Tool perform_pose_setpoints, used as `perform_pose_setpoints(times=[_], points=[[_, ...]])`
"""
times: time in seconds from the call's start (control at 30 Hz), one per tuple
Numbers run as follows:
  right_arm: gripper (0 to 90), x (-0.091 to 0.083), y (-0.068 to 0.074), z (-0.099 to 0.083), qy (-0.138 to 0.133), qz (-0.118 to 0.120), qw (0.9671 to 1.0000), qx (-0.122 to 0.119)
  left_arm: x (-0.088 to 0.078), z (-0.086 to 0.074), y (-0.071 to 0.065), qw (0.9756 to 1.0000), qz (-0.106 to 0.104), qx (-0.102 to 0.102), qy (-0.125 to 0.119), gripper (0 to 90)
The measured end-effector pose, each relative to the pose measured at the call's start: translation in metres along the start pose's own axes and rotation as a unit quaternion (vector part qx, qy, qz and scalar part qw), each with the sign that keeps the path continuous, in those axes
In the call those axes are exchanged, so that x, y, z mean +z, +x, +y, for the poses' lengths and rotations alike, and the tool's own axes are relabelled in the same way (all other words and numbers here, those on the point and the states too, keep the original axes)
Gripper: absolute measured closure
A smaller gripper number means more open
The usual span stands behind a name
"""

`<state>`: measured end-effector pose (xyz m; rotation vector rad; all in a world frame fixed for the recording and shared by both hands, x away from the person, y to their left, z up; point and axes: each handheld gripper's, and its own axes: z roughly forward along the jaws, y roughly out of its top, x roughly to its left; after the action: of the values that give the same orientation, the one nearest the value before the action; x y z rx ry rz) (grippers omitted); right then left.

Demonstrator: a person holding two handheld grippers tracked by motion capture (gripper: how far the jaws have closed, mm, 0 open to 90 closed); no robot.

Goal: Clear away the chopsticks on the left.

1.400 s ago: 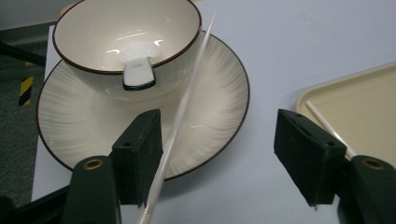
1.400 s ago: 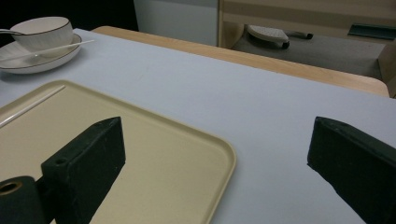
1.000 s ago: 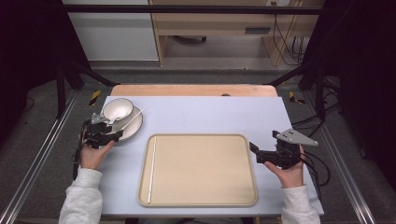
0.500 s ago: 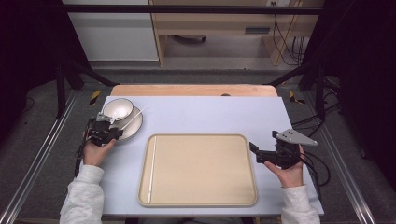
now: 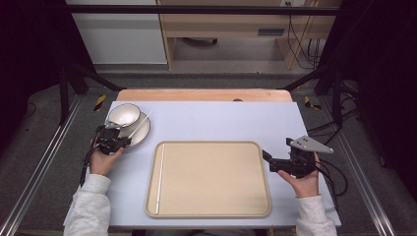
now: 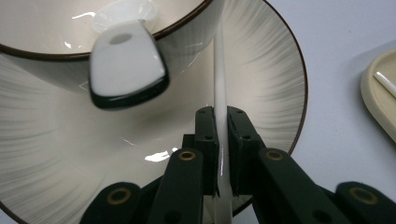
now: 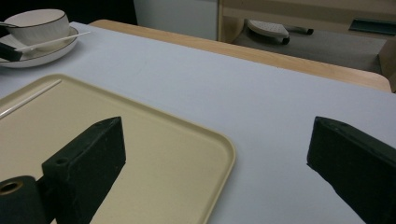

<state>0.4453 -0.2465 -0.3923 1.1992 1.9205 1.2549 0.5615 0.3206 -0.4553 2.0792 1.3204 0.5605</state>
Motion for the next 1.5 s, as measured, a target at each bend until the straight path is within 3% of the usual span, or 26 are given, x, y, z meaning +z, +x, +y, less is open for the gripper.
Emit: perform_pose_setpoints(times=[0.23,0.27,0.5,0.67,0.97,1.07,1.23,1.5], points=[[4.9,0.0,0.0,0.0,0.0,0.0,1.0,0.001,-0.008,0.002,-0.007,1.0,-0.002,0.006,-0.002,84.2],[4.9,0.0,0.0,0.0,-0.001,0.0,1.0,0.001,-0.009,0.003,-0.009,0.9999,-0.001,-0.002,-0.012,84.3],[4.9,0.0,0.0,0.0,0.0,0.0,1.0,0.0,-0.022,0.007,-0.02,0.9994,-0.006,-0.001,-0.035,84.4],[4.8,-0.003,-0.001,0.001,-0.006,0.0,1.0,0.004,-0.034,0.007,-0.042,0.9986,-0.002,0.0,-0.053,84.4],[4.8,-0.006,-0.002,0.001,-0.01,-0.001,0.9999,0.003,-0.054,0.005,-0.063,0.9966,0.002,-0.002,-0.082,84.3],[4.8,-0.006,-0.002,0.001,-0.01,-0.002,0.9999,0.003,-0.062,0.003,-0.076,0.9949,0.007,-0.005,-0.101,84.4],[4.8,-0.008,-0.003,0.001,-0.012,0.0,0.9999,0.005,-0.07,0.002,-0.088,0.9938,0.012,-0.006,-0.11,84.3],[4.8,-0.009,-0.003,0.002,-0.015,-0.001,0.9999,0.006,-0.085,-0.005,-0.12,0.9909,0.025,-0.009,-0.132,84.4]])
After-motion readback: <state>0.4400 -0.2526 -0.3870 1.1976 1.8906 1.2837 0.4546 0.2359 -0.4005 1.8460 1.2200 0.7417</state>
